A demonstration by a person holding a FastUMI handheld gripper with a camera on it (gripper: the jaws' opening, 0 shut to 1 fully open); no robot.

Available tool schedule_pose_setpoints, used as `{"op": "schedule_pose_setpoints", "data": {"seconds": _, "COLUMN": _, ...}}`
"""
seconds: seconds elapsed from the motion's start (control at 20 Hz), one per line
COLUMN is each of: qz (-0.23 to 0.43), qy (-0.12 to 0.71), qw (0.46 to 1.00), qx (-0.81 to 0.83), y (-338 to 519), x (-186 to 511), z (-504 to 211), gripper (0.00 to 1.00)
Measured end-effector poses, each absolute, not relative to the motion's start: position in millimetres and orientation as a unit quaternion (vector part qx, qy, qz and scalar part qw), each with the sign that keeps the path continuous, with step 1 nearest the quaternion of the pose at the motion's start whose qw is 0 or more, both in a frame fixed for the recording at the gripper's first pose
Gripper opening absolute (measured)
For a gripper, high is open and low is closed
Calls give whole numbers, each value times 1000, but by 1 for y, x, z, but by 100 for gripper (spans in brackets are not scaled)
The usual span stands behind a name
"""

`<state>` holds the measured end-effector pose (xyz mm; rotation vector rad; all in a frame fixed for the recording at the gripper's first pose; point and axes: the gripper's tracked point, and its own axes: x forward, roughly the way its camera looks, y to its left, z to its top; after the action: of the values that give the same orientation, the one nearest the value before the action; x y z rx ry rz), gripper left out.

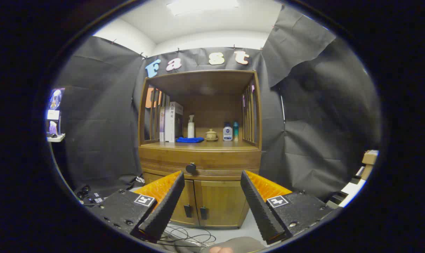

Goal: Pull open the drawer, take out the items inside it, and place them on the countertop above the cabinet.

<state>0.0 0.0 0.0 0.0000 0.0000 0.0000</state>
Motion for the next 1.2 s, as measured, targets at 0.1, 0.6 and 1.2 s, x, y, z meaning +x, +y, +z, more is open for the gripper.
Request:
{"op": "schedule_pose_setpoints", "data": {"seconds": 0.1, "qz": 0, "qy": -1, "qw": 1000, "qx": -2, "y": 0, "x": -1, "z": 0, "gripper": 100}}
{"op": "schedule_pose_setpoints", "data": {"seconds": 0.6, "qz": 0, "qy": -6, "qw": 1000, "qx": -4, "y": 2, "x": -4, "z": 1, "gripper": 100}}
{"op": "schedule_pose_setpoints", "data": {"seconds": 1.2, "qz": -5, "qy": -9, "qw": 1000, "qx": -5, "y": 3, "x": -3, "z": 2, "gripper": 100}}
